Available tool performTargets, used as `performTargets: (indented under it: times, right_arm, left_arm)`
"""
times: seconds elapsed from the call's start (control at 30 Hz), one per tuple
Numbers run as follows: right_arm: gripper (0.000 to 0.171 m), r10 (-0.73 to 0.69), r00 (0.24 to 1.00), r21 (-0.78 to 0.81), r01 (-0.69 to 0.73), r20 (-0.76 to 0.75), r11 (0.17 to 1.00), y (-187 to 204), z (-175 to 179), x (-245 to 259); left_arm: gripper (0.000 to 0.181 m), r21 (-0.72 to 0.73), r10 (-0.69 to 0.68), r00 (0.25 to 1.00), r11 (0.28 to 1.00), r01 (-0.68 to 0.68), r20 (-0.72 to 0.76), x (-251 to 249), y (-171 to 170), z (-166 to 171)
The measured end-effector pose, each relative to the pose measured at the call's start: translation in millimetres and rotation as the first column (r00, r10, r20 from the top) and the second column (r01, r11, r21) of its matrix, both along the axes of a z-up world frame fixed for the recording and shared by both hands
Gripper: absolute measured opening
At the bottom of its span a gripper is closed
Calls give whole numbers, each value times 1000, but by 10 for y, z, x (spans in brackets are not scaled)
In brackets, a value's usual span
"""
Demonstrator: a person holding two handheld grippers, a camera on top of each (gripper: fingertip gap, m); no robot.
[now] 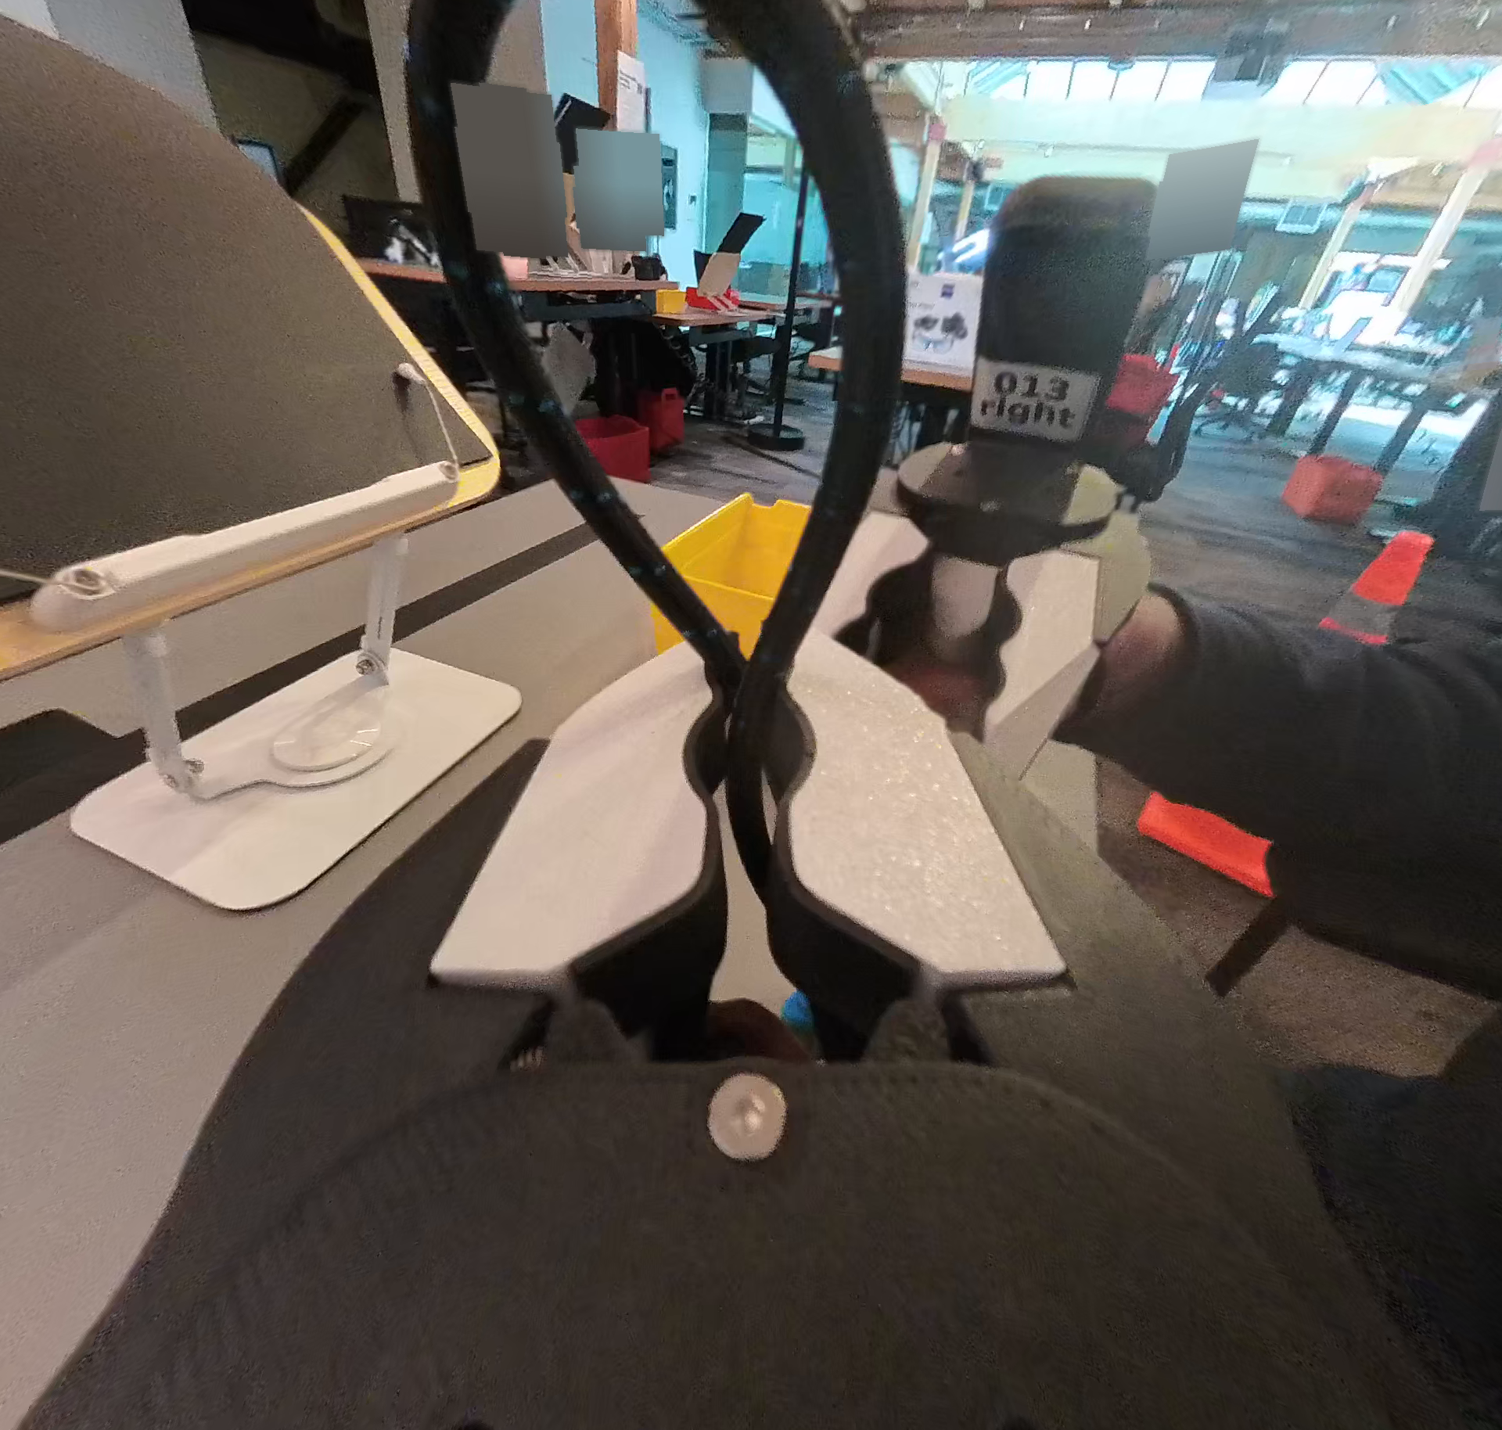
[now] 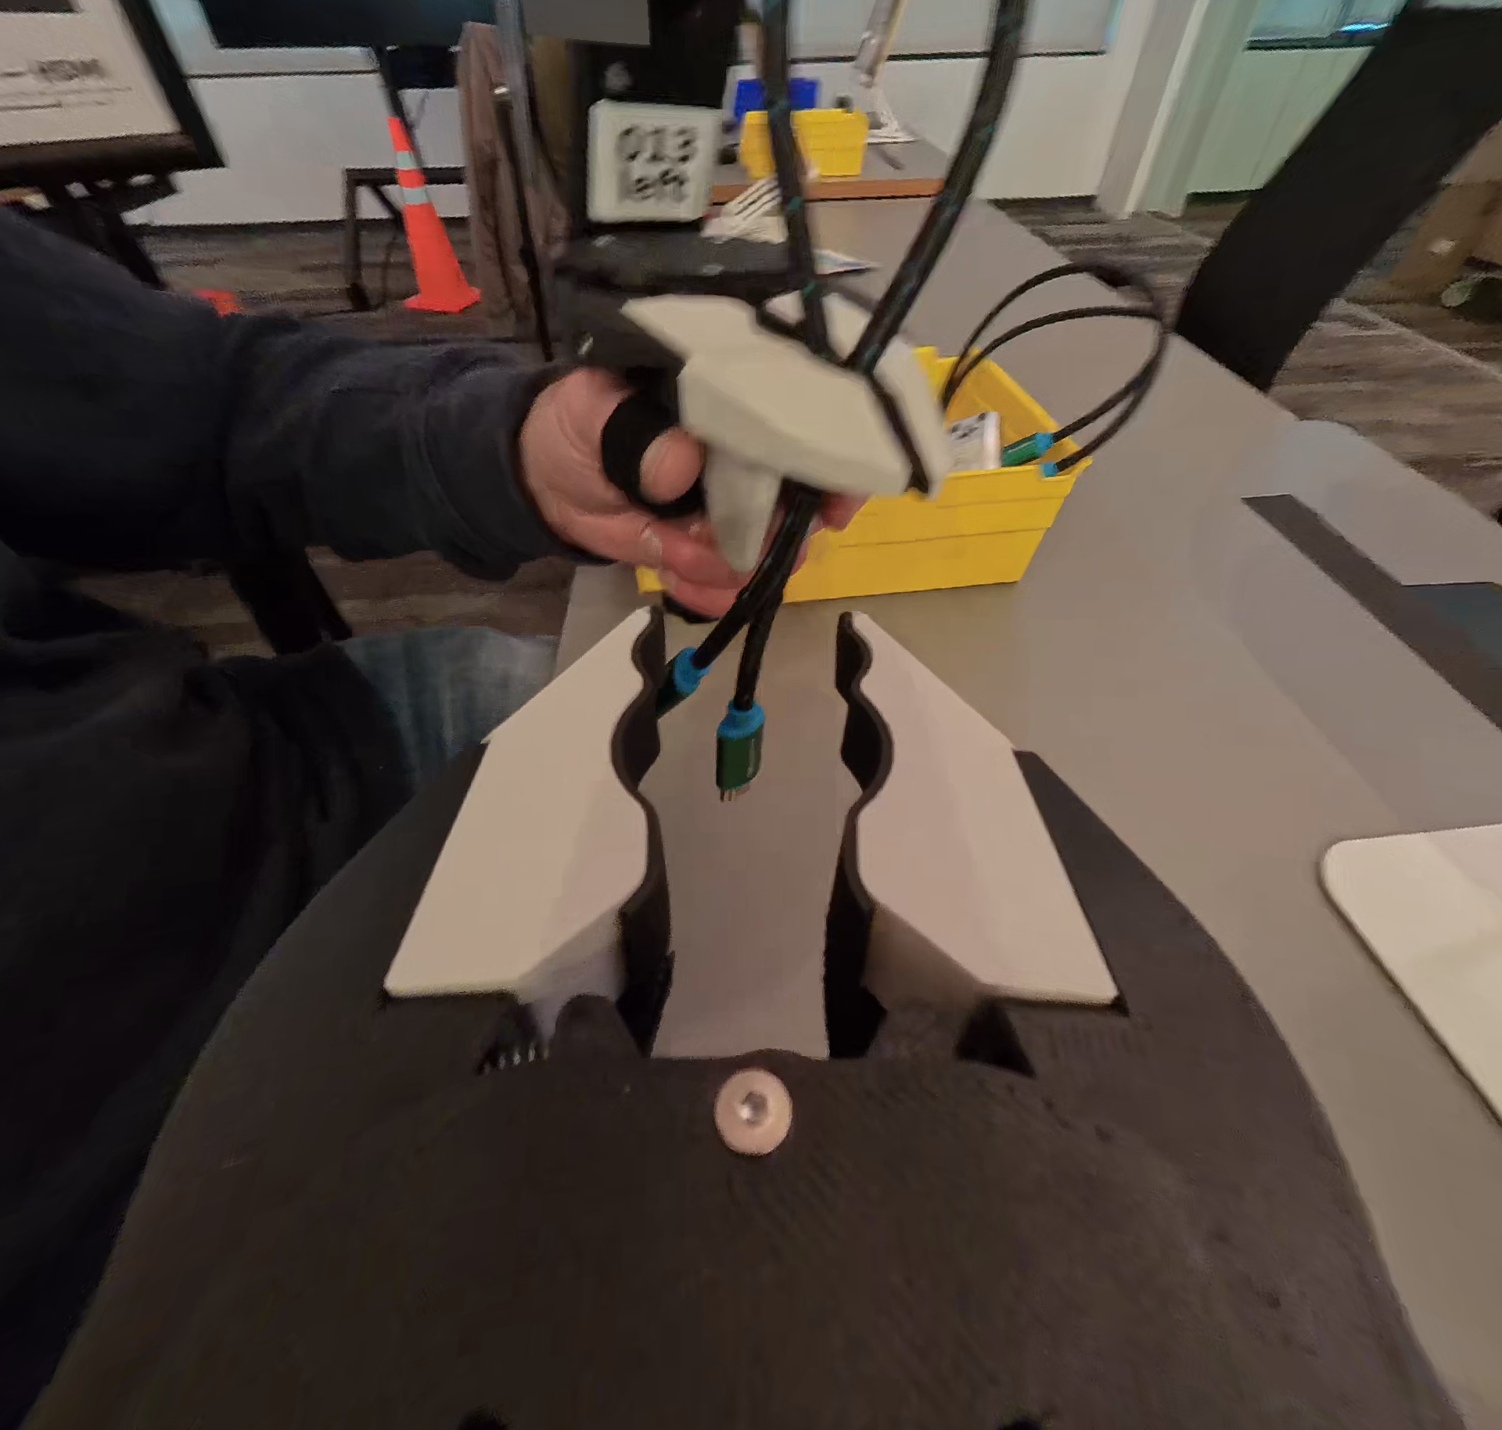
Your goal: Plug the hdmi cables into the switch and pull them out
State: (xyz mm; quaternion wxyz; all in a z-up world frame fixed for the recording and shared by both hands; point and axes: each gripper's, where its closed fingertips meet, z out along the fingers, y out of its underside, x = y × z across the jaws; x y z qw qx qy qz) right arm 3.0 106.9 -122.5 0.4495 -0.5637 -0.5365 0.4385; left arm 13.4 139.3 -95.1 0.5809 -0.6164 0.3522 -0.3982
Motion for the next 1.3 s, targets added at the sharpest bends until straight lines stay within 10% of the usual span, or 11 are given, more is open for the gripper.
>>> performTargets:
  times: [0.27, 0.4, 0.73, 1.0, 1.3]
  right_arm:
    - [107, -6, 991, -38, 1, -131, 999, 61, 504, -181]
    - [55, 124, 983, -58, -133, -134, 989, -62, 506, -312]
    - [10, 156, 974, -55, -167, -166, 984, -87, 506, -303]
    - [9, 147, 958, -111, -179, -248, 978, -35, 630, -296]
    - [60, 235, 946, -59, -254, -221, 965, -109, 777, -264]
  left_arm:
    - [4, 183, 81, 947, 983, -24, -312, 152, -42, -316]
    - [4, 202, 75, 926, 979, 1, -369, 219, -100, -406]
    - [4, 147, -13, 938, 987, 69, -348, 201, -153, -432]
    - [4, 200, 60, 933, 980, 13, -354, 214, -94, -297]
    - [3, 117, -65, 904, 985, 126, -423, 222, -200, -448]
